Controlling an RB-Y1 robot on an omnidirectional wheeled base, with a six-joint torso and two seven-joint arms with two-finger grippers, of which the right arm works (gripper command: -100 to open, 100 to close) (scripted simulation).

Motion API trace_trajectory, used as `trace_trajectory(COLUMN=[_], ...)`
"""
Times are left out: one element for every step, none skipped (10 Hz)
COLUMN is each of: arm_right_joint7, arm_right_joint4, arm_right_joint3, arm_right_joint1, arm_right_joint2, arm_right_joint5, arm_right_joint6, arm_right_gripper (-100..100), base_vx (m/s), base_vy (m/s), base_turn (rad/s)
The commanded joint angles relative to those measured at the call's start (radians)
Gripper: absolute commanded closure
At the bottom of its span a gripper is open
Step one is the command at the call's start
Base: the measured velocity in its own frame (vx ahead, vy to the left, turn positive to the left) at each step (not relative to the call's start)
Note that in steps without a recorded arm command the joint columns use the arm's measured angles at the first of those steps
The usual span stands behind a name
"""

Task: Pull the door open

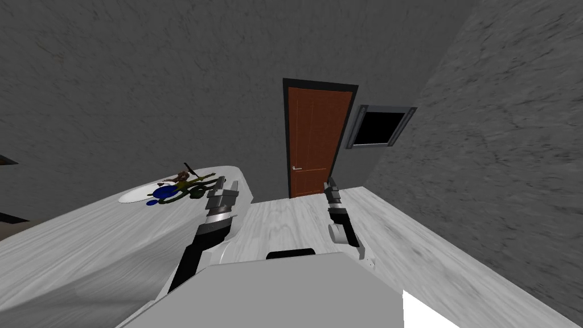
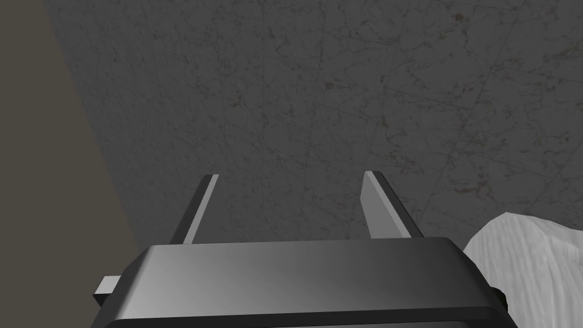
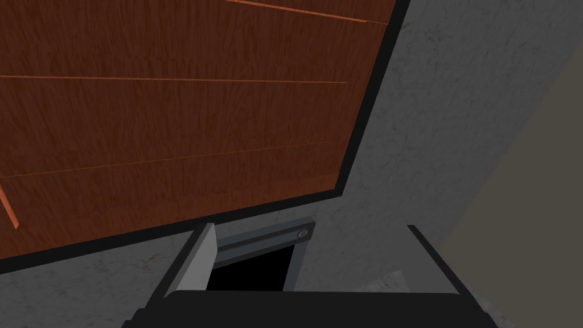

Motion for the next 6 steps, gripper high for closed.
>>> trace_trajectory(arm_right_joint7=[-0.001,-0.003,-0.004,-0.005,-0.006,-0.007], arm_right_joint4=[0.047,0.077,0.109,0.14,0.172,0.203], arm_right_joint3=[0.001,0.0,-0.001,-0.001,-0.002,-0.003], arm_right_joint1=[-0.015,-0.026,-0.038,-0.05,-0.062,-0.074], arm_right_joint2=[-0.002,-0.004,-0.006,-0.007,-0.009,-0.011], arm_right_joint5=[0.0,-0.001,-0.002,-0.003,-0.004,-0.005], arm_right_joint6=[-0.011,-0.017,-0.024,-0.03,-0.037,-0.044], arm_right_gripper=[-100,-100,-100,-100,-100,-100], base_vx=[0.096,0.085,0.083,0.096,0.107,0.097], base_vy=[-0.01,-0.01,-0.017,-0.009,-0.006,-0.005], base_turn=[0.04,0.037,0.035,0.054,0.04,0.042])
